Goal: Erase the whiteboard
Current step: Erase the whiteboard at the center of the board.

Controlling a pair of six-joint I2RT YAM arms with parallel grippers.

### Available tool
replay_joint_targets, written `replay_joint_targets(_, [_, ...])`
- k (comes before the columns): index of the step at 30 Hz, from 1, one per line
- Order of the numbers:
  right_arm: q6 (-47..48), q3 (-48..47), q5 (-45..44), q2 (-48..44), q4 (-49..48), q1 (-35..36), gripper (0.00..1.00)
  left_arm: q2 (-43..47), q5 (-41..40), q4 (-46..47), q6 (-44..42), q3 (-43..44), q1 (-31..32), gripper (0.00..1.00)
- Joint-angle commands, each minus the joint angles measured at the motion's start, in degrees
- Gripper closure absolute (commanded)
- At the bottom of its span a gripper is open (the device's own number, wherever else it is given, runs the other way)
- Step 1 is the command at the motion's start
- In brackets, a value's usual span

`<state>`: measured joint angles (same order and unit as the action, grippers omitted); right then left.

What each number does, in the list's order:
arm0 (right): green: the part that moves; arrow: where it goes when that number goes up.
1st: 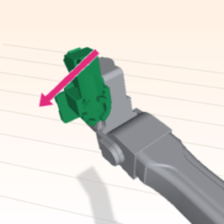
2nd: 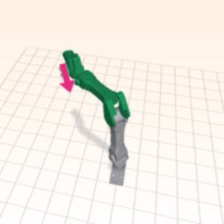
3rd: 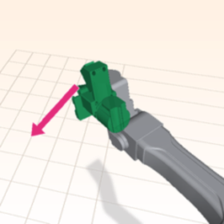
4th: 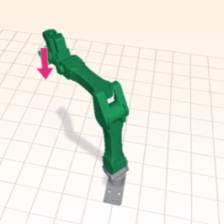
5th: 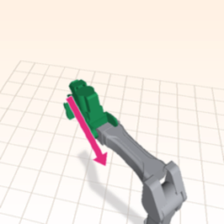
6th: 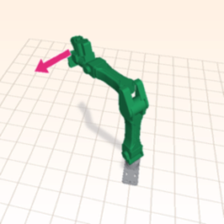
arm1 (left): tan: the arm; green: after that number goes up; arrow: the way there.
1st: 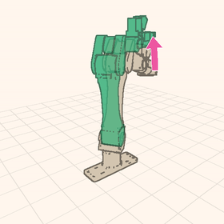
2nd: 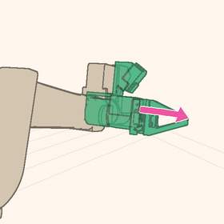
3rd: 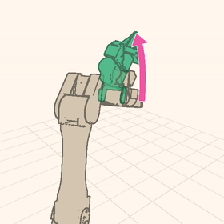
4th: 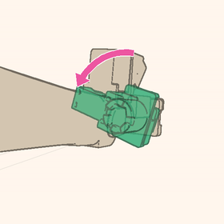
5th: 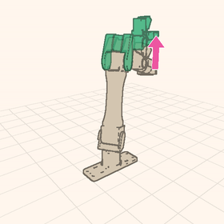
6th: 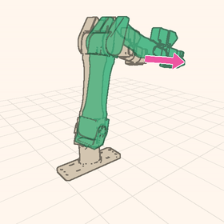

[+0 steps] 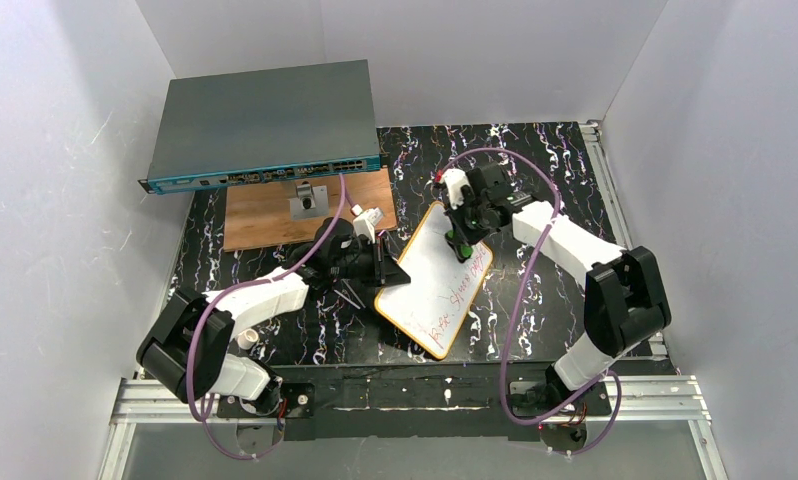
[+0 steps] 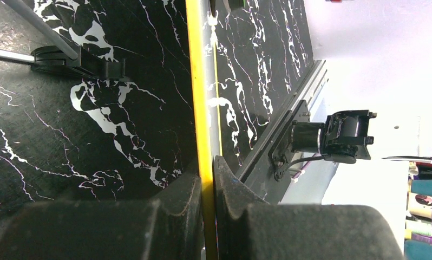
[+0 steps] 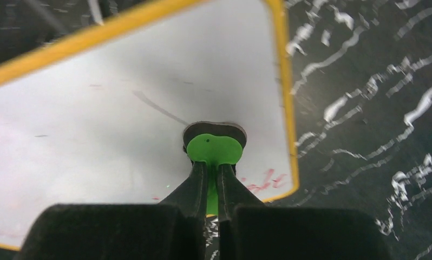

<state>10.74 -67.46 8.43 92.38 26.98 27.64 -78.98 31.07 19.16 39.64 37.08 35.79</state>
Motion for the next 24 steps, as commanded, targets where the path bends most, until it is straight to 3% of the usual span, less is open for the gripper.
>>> replay_joint_targets(1, [0.43,-2.02,11.17,-0.35,-2.09,5.58,0.99,0.14,5.58,2.92,-4.64,2.89,1.59,1.00])
replay_joint_targets(4, [-0.25,-0.64,5.11,-0.73,-3.76,5.03,0.99,-0.01,5.58,3.29,-4.43,2.78,1.64,1.00])
replay_joint_targets(9, [-4.02,-1.28,-3.67,1.89,-5.07,-2.24,0.99,-0.11,5.75,3.24,-4.45,2.95,1.61,1.00])
replay_joint_targets(12, [-4.29,-0.70,-5.58,3.11,-5.60,-4.04,0.99,-0.08,5.82,3.19,-4.50,2.89,1.60,1.00])
replay_joint_targets(18, [-3.24,-1.17,-0.99,4.11,-4.56,-3.35,0.99,0.15,5.84,3.34,-4.48,2.64,1.61,1.00])
replay_joint_targets(24, [1.19,-0.01,8.31,0.98,-4.28,4.66,0.99,-0.19,6.02,3.18,-4.51,3.14,1.64,1.00])
